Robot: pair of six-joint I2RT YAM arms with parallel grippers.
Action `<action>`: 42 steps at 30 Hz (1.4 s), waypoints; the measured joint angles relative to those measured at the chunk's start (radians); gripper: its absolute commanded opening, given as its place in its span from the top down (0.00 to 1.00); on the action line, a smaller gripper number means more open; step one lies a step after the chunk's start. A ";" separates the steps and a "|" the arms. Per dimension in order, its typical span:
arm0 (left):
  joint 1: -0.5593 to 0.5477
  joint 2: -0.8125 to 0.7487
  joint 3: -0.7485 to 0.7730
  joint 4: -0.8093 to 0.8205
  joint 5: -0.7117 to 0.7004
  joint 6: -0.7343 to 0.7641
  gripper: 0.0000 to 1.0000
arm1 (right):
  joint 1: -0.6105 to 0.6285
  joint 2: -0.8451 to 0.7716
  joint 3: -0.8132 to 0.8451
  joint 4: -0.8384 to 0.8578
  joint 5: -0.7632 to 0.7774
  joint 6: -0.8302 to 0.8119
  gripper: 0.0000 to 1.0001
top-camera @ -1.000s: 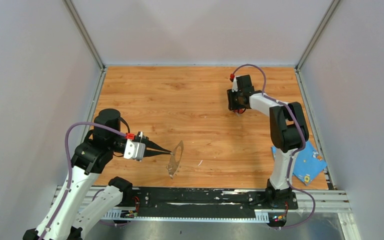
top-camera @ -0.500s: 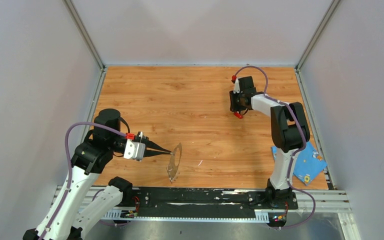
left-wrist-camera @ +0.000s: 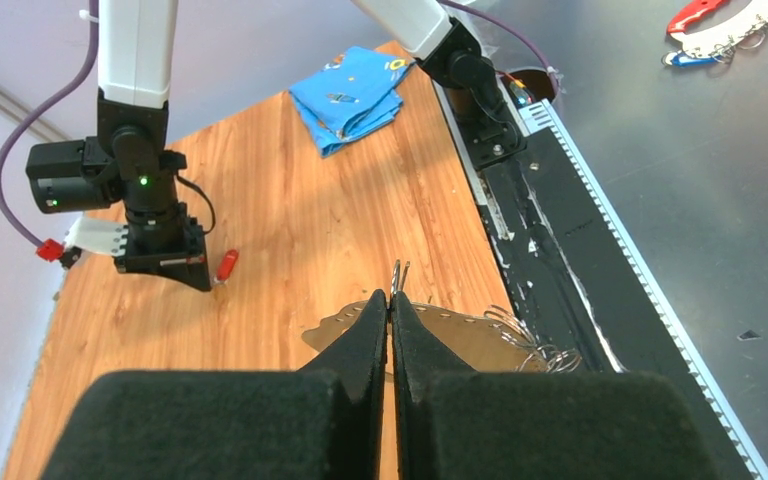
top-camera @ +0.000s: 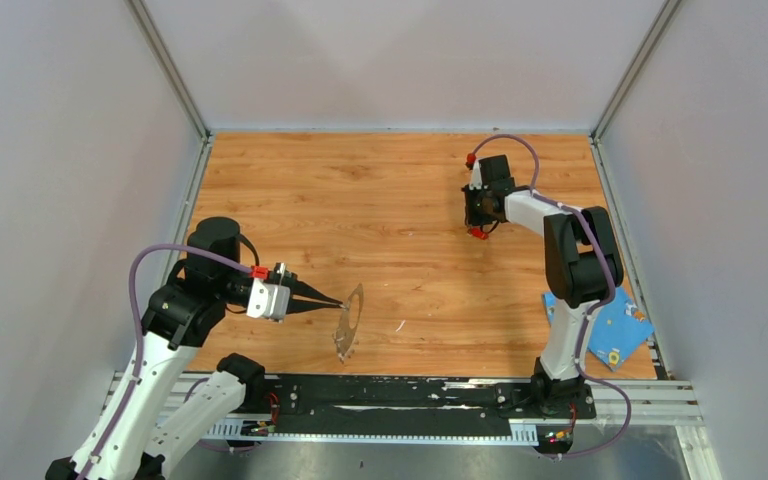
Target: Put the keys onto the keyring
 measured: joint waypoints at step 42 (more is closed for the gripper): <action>0.000 -0.035 0.008 0.001 -0.005 -0.029 1.00 | 0.738 -0.378 -0.458 0.165 -0.001 0.209 1.00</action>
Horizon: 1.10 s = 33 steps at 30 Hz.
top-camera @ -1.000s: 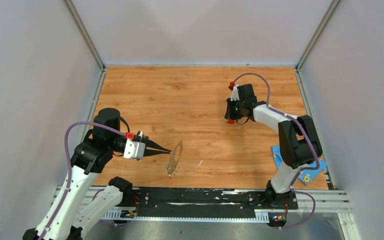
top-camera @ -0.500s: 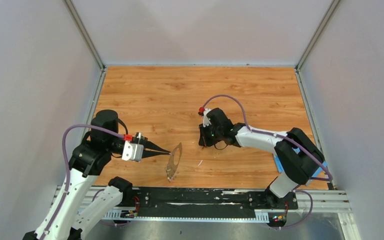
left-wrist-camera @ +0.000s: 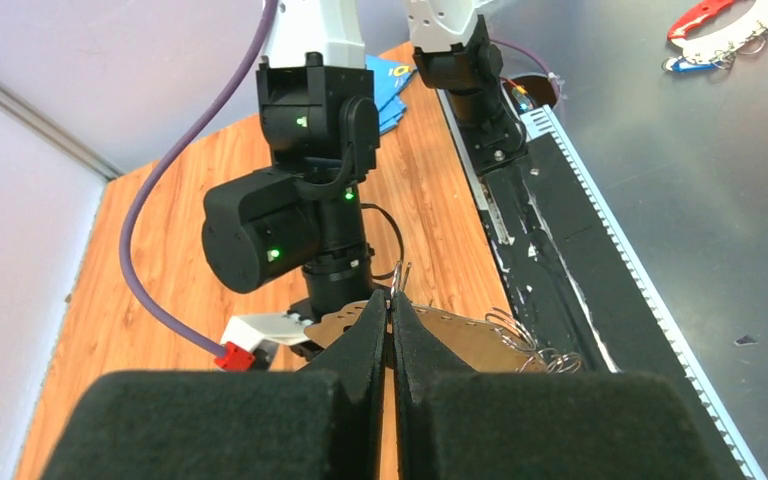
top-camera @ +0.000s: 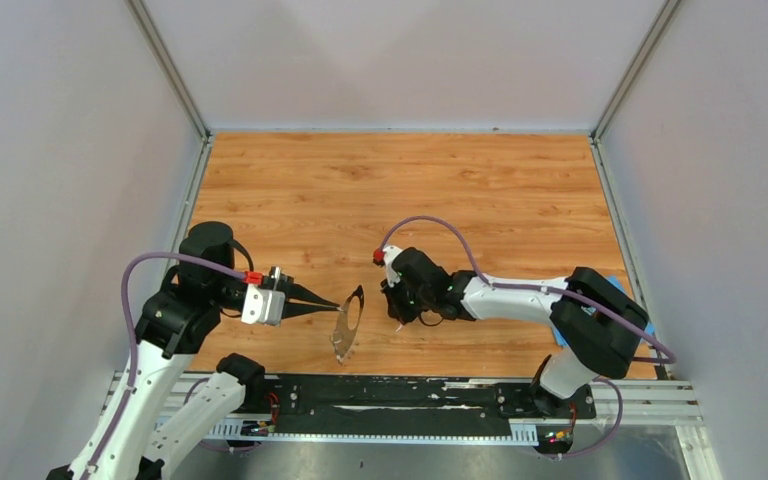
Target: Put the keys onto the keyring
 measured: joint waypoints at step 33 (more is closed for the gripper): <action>0.000 -0.003 -0.002 0.000 0.000 0.000 1.00 | 0.070 -0.119 -0.042 -0.123 0.010 -0.042 0.39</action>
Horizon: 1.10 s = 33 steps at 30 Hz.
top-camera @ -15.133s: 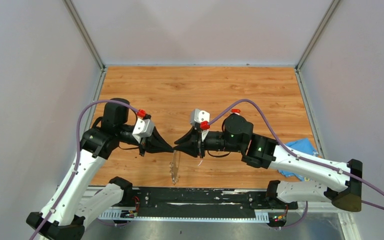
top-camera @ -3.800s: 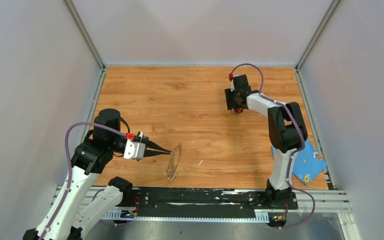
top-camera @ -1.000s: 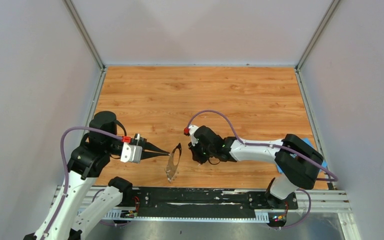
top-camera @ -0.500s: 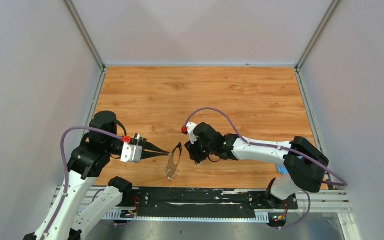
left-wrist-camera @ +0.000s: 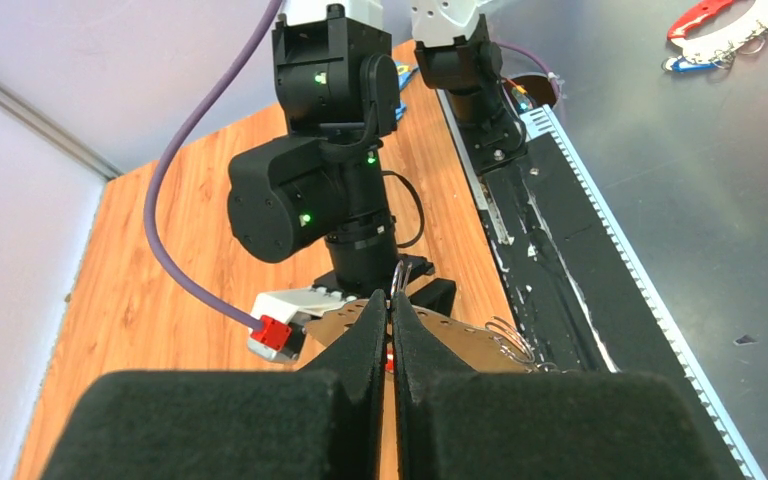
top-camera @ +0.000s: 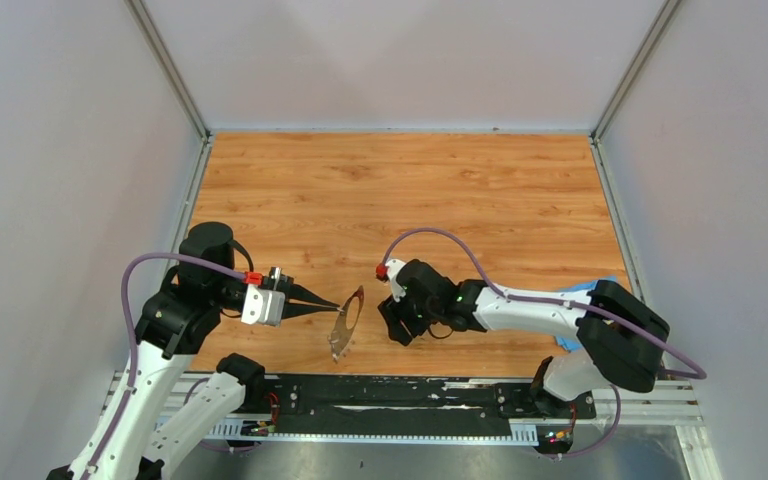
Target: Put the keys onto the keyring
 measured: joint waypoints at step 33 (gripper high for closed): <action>0.000 0.000 0.000 0.000 -0.012 -0.009 1.00 | 0.070 0.054 -0.043 0.071 0.344 0.160 0.62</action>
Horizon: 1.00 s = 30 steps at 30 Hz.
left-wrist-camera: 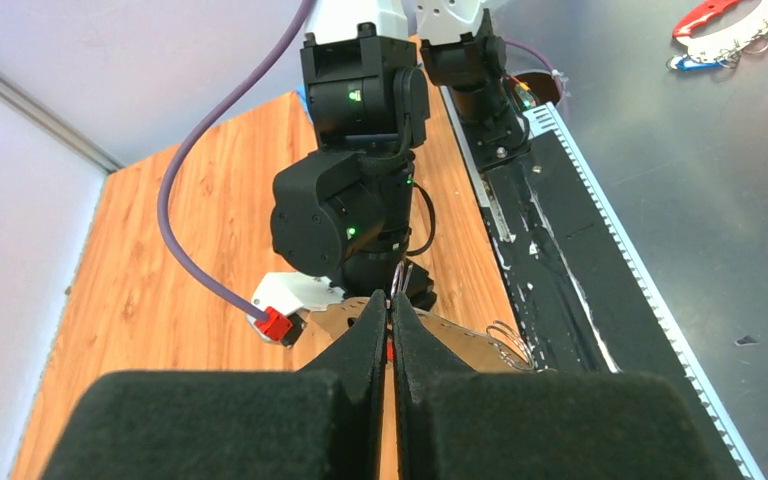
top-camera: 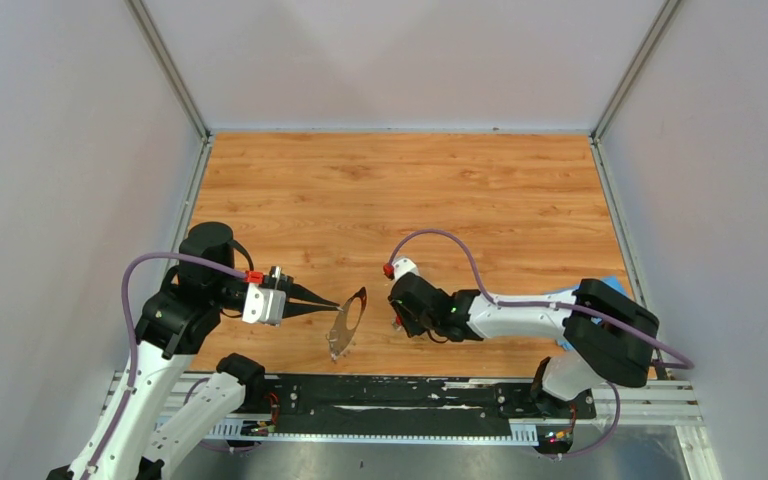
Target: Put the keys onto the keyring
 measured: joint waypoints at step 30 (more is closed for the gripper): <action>0.000 -0.013 0.000 0.000 -0.006 0.000 1.00 | -0.084 -0.220 -0.121 0.136 -0.413 -0.493 0.52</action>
